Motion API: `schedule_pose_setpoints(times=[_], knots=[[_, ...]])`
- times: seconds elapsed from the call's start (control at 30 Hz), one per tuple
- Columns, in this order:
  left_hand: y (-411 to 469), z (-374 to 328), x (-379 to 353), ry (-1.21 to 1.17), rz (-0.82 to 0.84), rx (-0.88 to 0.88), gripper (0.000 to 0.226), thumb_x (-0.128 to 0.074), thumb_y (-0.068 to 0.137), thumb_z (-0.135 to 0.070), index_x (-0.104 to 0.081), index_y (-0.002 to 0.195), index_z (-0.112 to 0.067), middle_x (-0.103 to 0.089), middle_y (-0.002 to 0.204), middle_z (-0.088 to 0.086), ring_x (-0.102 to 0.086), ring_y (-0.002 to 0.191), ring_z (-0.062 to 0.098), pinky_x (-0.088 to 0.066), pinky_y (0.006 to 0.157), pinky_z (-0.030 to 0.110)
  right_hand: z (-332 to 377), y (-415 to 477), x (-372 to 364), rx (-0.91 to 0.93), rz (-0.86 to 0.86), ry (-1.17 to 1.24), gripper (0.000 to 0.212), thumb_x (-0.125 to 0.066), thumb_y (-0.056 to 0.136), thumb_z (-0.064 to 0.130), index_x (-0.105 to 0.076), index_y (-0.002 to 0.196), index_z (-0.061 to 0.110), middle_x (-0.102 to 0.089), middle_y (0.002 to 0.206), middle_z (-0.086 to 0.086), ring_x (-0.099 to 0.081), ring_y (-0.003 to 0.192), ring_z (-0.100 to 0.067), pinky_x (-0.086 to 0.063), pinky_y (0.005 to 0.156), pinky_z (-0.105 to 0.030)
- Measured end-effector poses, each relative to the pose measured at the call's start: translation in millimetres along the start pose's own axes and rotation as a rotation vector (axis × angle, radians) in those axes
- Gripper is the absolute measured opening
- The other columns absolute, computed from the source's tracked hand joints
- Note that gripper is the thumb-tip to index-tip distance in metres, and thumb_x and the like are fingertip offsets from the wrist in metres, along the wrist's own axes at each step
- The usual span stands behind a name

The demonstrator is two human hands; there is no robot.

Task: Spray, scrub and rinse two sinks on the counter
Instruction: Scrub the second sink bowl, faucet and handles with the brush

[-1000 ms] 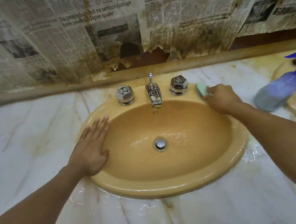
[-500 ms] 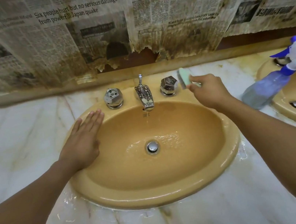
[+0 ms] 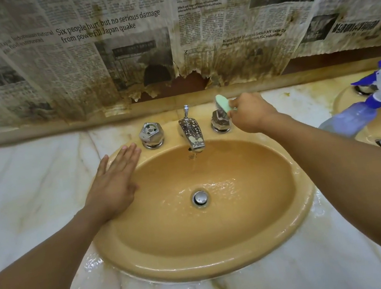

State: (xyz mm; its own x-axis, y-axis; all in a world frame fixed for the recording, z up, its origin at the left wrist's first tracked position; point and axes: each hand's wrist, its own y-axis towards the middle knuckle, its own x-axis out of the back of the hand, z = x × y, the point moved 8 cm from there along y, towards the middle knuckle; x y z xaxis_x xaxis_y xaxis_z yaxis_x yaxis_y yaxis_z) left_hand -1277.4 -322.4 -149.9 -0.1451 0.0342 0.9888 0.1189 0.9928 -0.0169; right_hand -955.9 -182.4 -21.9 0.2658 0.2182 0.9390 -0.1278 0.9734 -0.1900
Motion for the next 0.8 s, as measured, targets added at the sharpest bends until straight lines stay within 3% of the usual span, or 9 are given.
schedule_pose_setpoints(times=[0.07, 0.13, 0.2, 0.33, 0.43, 0.53, 0.67, 0.8], knots=[[1.6, -0.1, 0.7, 0.004, -0.009, 0.008, 0.097, -0.065, 0.096, -0.031, 0.004, 0.164, -0.030, 0.011, 0.170, -0.016, 0.013, 0.156, 0.004, 0.003, 0.128, 0.044, 6.7, -4.1, -1.1, 0.014, 0.037, -0.004, 0.038, -0.050, 0.099, 0.021, -0.065, 0.133, 0.013, -0.059, 0.116, -0.013, -0.060, 0.098, -0.031, -0.055, 0.084, -0.040], [2.0, -1.6, 0.7, 0.000, -0.020, 0.021, 0.094, -0.064, 0.097, -0.032, 0.002, 0.165, -0.028, 0.010, 0.170, -0.014, 0.011, 0.156, 0.005, 0.003, 0.128, 0.044, 2.7, -17.4, -4.4, 0.039, 0.055, -0.001, 0.040, -0.051, 0.101, 0.024, -0.063, 0.137, 0.016, -0.060, 0.128, -0.014, -0.058, 0.112, -0.032, -0.052, 0.090, -0.040], [2.3, -2.0, -0.2, 0.009, -0.013, 0.033, 0.091, -0.061, 0.099, -0.033, 0.001, 0.165, -0.026, 0.010, 0.170, -0.012, 0.011, 0.155, 0.005, 0.005, 0.127, 0.043, -21.9, -33.0, -6.4, -0.019, 0.027, 0.062, 0.043, -0.054, 0.101, 0.027, -0.058, 0.143, 0.020, -0.056, 0.140, -0.015, -0.057, 0.121, -0.034, -0.050, 0.096, -0.040], [0.7, -2.0, -2.9, -0.004, -0.003, 0.051, 0.086, -0.057, 0.101, -0.026, 0.000, 0.165, -0.023, 0.008, 0.171, -0.006, 0.009, 0.157, 0.010, 0.006, 0.127, 0.040, -86.0, -62.9, -11.2, -0.180, -0.006, 0.145, 0.043, -0.059, 0.100, 0.028, -0.058, 0.143, 0.019, -0.057, 0.143, -0.015, -0.058, 0.123, -0.035, -0.048, 0.098, -0.037], [-7.6, -4.1, -4.1, -0.054, -0.016, 0.047, 0.083, -0.053, 0.098, -0.011, -0.005, 0.165, -0.020, 0.003, 0.172, -0.004, 0.006, 0.158, 0.011, 0.002, 0.128, 0.039, -119.3, -81.0, -10.7, -0.243, -0.020, 0.164, 0.042, -0.060, 0.099, 0.029, -0.061, 0.140, 0.019, -0.062, 0.138, -0.013, -0.060, 0.121, -0.033, -0.049, 0.094, -0.035], [-27.8, -4.3, -5.9, -0.101, -0.028, 0.075, 0.097, -0.055, 0.083, 0.005, -0.009, 0.165, -0.020, -0.002, 0.172, -0.004, 0.002, 0.158, 0.010, -0.004, 0.129, 0.038, -139.4, -92.2, -17.0, -0.252, 0.007, 0.095, 0.041, -0.057, 0.098, 0.032, -0.064, 0.136, 0.019, -0.065, 0.133, -0.011, -0.061, 0.118, -0.031, -0.050, 0.094, -0.035], [-45.4, -15.4, -4.4, -0.141, 0.063, 0.135, 0.104, -0.060, 0.077, 0.001, -0.007, 0.165, -0.017, -0.001, 0.172, -0.003, 0.002, 0.158, 0.011, -0.001, 0.128, 0.033, -147.4, -100.1, -24.1, -0.220, 0.110, 0.009, 0.040, -0.045, 0.101, 0.038, -0.071, 0.122, 0.017, -0.065, 0.121, -0.012, -0.058, 0.108, -0.032, -0.049, 0.088, -0.036], [-44.4, -66.2, 19.1, -0.214, 0.029, 0.147, 0.071, -0.061, 0.087, -0.014, -0.041, 0.155, -0.014, -0.034, 0.165, 0.007, -0.031, 0.152, 0.026, -0.024, 0.124, 0.036, -157.0, -108.7, -15.4, -0.176, 0.156, 0.011, 0.034, -0.056, 0.096, 0.034, -0.073, 0.122, 0.019, -0.068, 0.123, -0.009, -0.061, 0.108, -0.030, -0.053, 0.092, -0.038]])
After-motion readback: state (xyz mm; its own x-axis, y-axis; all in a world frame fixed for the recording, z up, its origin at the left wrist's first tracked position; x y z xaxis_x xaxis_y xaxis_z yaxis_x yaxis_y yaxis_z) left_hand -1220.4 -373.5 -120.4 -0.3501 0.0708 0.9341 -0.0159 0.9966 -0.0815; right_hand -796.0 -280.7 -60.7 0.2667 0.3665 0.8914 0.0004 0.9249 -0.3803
